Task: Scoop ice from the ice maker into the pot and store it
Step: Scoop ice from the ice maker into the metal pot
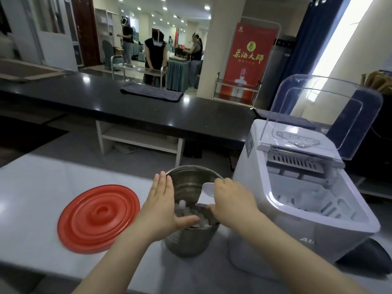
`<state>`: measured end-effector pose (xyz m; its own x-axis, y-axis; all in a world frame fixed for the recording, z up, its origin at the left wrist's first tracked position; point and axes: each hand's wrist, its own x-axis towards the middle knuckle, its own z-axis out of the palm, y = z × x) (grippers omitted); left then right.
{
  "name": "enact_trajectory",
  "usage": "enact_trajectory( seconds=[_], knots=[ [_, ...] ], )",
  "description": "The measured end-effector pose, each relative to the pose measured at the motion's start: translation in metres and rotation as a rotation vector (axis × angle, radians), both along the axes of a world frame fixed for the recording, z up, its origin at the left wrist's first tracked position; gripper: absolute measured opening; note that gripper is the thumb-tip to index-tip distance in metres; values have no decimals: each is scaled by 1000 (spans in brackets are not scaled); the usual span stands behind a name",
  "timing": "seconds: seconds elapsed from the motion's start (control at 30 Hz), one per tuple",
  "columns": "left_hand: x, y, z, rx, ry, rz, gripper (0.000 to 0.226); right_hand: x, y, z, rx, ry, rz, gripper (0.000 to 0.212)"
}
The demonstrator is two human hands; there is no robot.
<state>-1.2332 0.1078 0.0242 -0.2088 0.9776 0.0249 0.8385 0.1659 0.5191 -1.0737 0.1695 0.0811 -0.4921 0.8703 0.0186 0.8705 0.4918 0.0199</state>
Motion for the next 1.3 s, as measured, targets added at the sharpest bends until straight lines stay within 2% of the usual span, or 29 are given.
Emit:
enact_trajectory(
  seconds=[0.2, 0.43, 0.6, 0.8, 0.93, 1.1, 1.3],
  knots=[
    [2, -2, 1, 1, -18, 22, 126, 6, -5, 9, 1, 54, 31, 47],
    [8, -4, 3, 74, -51, 31, 116, 30, -26, 38, -9, 237, 52, 45],
    [29, -10, 12, 216, -145, 40, 100, 62, -32, 53, -89, 422, 46, 52],
    [68, -15, 36, 332, -250, -63, 91, 109, -28, 60, -26, 646, 9, 60],
    [92, -12, 48, 395, -287, -109, 83, 145, -13, 61, 36, 712, -51, 65],
    [118, 2, 55, 400, -281, -154, 88, 191, 24, 61, 19, 669, -133, 69],
    [140, 23, 61, 337, -255, -197, 91, 224, 58, 59, -15, 429, -138, 74]
  ],
)
